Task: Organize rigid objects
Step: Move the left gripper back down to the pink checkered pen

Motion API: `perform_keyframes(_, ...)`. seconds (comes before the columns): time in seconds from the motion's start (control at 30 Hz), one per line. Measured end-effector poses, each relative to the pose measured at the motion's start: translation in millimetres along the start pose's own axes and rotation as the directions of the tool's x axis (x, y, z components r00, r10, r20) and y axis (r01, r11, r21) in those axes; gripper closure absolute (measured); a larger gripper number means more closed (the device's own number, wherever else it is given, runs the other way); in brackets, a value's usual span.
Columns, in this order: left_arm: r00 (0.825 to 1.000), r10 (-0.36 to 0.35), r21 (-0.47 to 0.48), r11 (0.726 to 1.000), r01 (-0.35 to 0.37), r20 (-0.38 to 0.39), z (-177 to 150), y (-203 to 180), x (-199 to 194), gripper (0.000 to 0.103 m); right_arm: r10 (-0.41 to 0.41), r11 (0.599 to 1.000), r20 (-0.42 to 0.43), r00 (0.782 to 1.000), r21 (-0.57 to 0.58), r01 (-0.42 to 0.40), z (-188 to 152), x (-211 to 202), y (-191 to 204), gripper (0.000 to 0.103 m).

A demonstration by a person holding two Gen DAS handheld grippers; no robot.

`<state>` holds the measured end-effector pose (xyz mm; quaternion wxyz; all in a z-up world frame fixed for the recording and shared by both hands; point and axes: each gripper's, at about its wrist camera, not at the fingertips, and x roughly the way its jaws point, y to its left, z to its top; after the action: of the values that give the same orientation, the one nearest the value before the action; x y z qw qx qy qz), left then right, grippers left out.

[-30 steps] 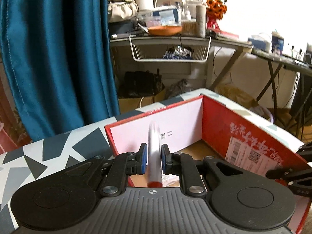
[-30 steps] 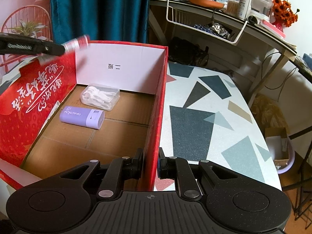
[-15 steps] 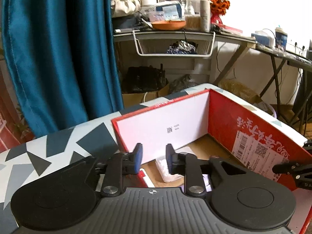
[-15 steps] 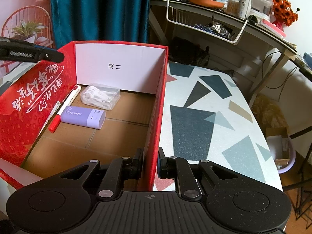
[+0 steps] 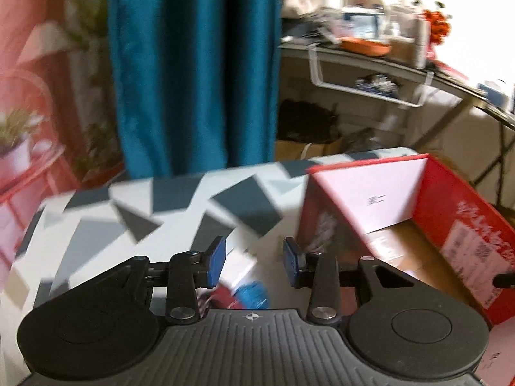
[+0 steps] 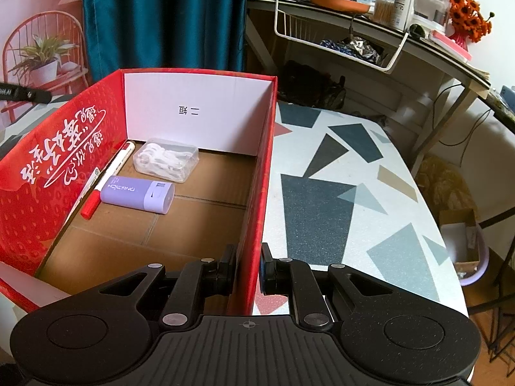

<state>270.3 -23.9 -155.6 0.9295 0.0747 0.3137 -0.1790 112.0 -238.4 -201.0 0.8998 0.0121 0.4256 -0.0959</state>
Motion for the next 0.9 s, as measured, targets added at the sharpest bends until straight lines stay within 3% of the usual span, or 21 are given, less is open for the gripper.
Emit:
perform_keyframes(0.07,1.000,0.013,-0.038,0.999,-0.014,-0.026,-6.9,8.8,3.8,0.059,0.000,1.000,0.000,1.000,0.000,0.000,0.0,0.0,0.0,0.090)
perform_keyframes(0.17,0.999,0.025,-0.068,0.997,-0.028,-0.046,-19.1,17.5,8.0,0.038,0.000,1.000,0.000,1.000,0.000,0.000,0.1,0.0,0.0,0.090)
perform_keyframes(0.37,0.995,-0.046,-0.099,0.994,0.037,-0.090,-44.4,20.2,6.6,0.039,0.001,1.000,-0.001,1.000,-0.002,-0.001,0.1,0.4,0.1,0.089)
perform_keyframes(0.6,0.989,-0.074,-0.081,0.995,0.064,-0.128,-59.2,10.0,15.2,0.040,0.001,1.000,-0.001,1.000,-0.003,-0.001,0.1,0.5,0.0,0.089)
perform_keyframes(0.8,0.992,-0.030,-0.105,0.994,0.017,-0.119,-62.1,19.4,13.5,0.041,0.001,1.000,-0.002,1.000,-0.005,-0.001,0.1,1.1,0.6,0.089)
perform_keyframes(0.9,0.992,0.002,-0.139,0.990,-0.019,-0.124,-62.6,29.6,13.7,0.052,0.002,1.000,-0.002,1.000,-0.004,-0.002,0.2,1.2,1.0,0.089)
